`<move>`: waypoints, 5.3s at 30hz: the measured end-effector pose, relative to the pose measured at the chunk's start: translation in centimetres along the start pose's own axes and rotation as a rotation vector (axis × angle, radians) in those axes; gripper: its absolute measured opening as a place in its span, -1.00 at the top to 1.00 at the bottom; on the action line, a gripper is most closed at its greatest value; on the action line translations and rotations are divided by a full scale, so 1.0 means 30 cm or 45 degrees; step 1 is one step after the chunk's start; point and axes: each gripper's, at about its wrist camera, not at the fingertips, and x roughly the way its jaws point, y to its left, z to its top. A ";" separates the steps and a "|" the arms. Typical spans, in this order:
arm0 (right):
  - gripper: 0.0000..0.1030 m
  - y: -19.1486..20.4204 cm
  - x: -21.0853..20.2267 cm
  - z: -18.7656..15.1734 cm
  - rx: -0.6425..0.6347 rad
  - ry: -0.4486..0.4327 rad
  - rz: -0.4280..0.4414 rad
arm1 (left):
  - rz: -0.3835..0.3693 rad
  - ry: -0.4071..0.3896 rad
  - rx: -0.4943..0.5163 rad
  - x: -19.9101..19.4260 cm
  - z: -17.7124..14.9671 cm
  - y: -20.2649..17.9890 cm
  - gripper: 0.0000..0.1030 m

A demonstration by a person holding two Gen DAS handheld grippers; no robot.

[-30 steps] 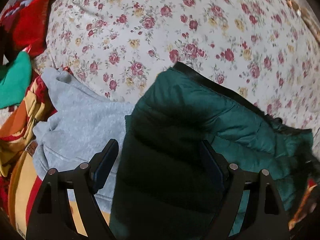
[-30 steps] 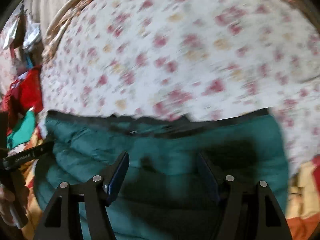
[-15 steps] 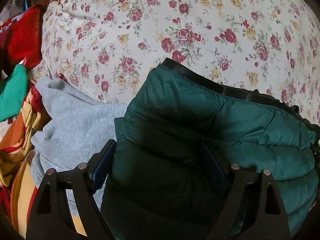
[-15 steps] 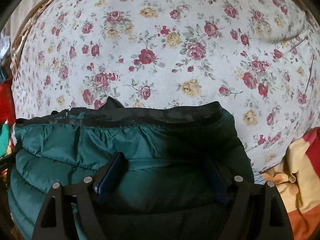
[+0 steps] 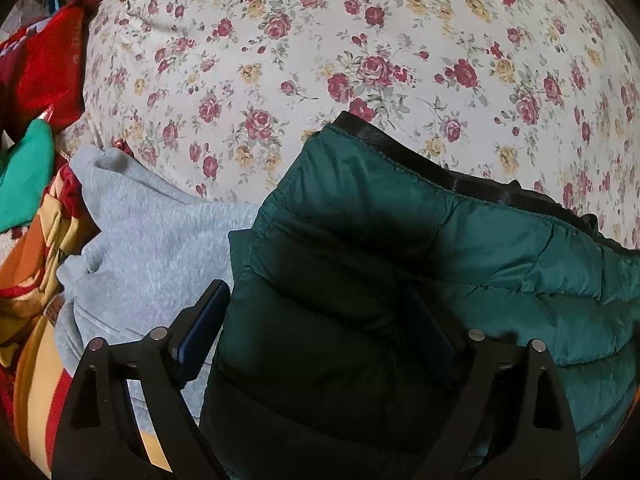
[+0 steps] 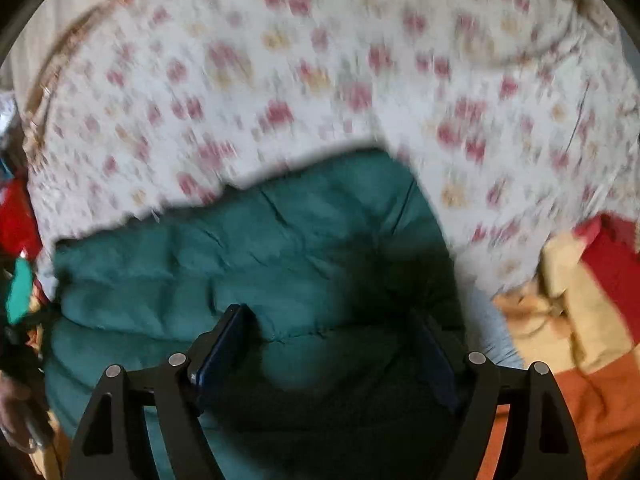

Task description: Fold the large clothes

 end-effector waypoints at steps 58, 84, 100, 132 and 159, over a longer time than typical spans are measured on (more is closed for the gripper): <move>-0.83 0.169 -0.344 -0.200 -0.051 0.046 0.093 | -0.042 -0.059 0.055 -0.416 -0.260 0.072 -0.73; -0.96 0.014 -0.183 -0.171 0.039 0.119 -0.006 | -0.041 0.019 -0.010 -0.241 -0.217 0.094 -0.73; -0.99 -0.091 -0.047 -0.109 0.102 0.117 0.078 | -0.118 0.036 -0.026 -0.124 -0.141 0.098 -0.84; -0.92 -0.149 0.070 -0.119 0.189 0.153 0.346 | -0.286 0.136 -0.142 -0.002 -0.104 0.106 -0.75; 0.19 -0.055 -0.282 -0.239 0.118 0.190 0.382 | -0.311 0.132 0.040 -0.306 -0.174 0.145 -0.23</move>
